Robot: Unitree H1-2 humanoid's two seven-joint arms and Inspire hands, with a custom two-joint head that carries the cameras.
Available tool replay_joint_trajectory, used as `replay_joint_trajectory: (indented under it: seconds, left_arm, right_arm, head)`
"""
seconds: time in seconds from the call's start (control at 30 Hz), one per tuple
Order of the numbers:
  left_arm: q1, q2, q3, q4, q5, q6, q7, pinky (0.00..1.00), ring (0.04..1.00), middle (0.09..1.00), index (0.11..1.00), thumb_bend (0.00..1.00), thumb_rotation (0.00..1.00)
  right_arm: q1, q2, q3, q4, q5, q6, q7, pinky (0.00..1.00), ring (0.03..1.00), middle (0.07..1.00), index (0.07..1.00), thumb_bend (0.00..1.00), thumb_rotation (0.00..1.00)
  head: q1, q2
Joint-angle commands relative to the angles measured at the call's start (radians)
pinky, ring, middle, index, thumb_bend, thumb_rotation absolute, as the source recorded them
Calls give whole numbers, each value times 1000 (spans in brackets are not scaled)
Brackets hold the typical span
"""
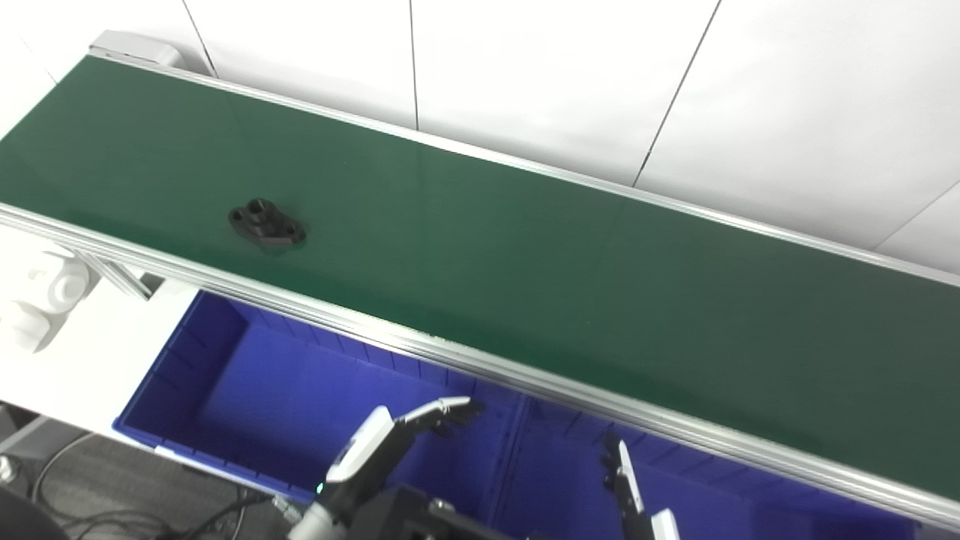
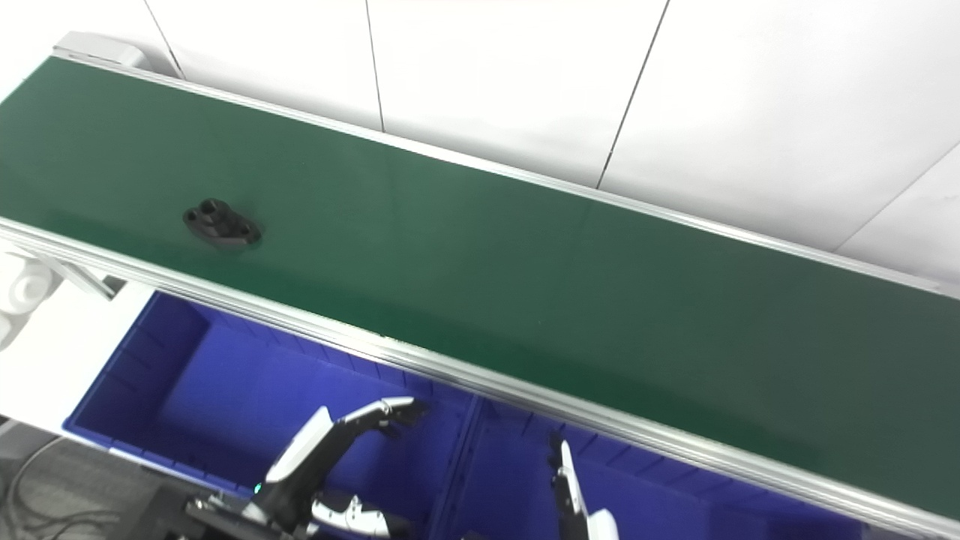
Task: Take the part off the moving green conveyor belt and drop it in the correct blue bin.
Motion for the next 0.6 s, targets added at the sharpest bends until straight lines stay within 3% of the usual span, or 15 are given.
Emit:
replay_joint_trajectory:
  seconds: [0.0,0.37,0.57]
  left_arm:
    - [0,19,-5,-7,15,-31,30,648,746,802,797,928,533]
    - [-21,44,-42,20,7,-31,71,641,745,795,786,923,539]
    - [-27,53,-52,28,-6,-31,77,638,745,795,783,925,539]
  right_arm:
    - [-5,9,0,-8,2,-56,-14,878,932,971,1000,759,442]
    - [-11,19,0,24,-6,-71,-22,871,931,971,1000,765,465]
    - [-16,21,1,35,-5,-89,-27,848,920,961,1000,769,453]
  head:
    - [0,-5]
    - [-12,-50]
    - [-13,-55]
